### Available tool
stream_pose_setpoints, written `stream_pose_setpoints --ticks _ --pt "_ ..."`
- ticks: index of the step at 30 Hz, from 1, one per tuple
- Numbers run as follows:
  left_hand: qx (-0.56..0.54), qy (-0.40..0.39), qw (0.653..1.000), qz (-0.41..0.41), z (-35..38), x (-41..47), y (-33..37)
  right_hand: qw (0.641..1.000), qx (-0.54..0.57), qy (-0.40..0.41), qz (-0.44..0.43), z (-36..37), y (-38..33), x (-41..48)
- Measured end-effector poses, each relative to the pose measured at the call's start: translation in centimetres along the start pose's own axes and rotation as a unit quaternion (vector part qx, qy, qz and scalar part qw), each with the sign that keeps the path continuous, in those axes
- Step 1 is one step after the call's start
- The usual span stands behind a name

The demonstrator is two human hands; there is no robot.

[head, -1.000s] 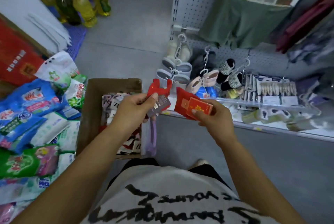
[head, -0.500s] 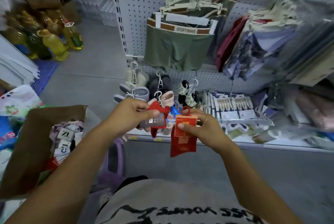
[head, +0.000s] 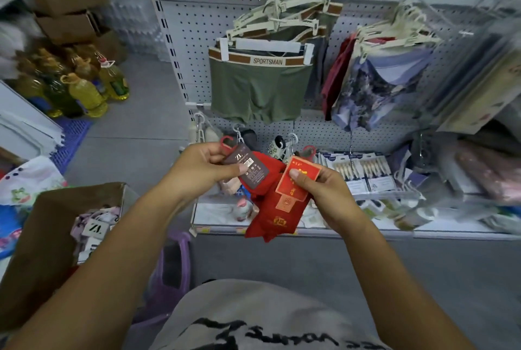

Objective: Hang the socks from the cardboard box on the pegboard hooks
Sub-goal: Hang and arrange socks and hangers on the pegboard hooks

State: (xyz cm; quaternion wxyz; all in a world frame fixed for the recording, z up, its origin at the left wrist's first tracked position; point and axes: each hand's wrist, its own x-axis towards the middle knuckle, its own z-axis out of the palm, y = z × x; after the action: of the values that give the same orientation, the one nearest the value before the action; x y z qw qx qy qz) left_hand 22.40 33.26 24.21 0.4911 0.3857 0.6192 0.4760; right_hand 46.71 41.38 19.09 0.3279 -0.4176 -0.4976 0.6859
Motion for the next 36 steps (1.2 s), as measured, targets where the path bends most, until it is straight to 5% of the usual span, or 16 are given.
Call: stream_pose_setpoints --ticks 6,10,18,24,36 --pt "-0.087 0.014 0.995 -0.034 1.7 0.5 0.0 0.998 -0.024 0.033 -0.039 -0.1 -1.9 -0.4" --pt "-0.146 0.007 0.989 -0.016 2.7 0.3 0.5 0.997 0.014 -0.035 -0.071 0.7 -2.7 -1.2" --pt "-0.131 -0.107 0.985 0.042 3.4 -0.2 1.6 0.997 0.025 -0.061 -0.051 1.7 -3.6 -1.7" --pt "-0.117 0.039 0.989 0.077 3.6 0.6 2.4 0.996 0.010 -0.067 -0.055 0.3 -5.2 -1.7" --pt "0.076 0.149 0.968 0.187 3.3 2.4 7.1 0.994 -0.065 0.007 -0.085 -1.3 -8.4 0.5"
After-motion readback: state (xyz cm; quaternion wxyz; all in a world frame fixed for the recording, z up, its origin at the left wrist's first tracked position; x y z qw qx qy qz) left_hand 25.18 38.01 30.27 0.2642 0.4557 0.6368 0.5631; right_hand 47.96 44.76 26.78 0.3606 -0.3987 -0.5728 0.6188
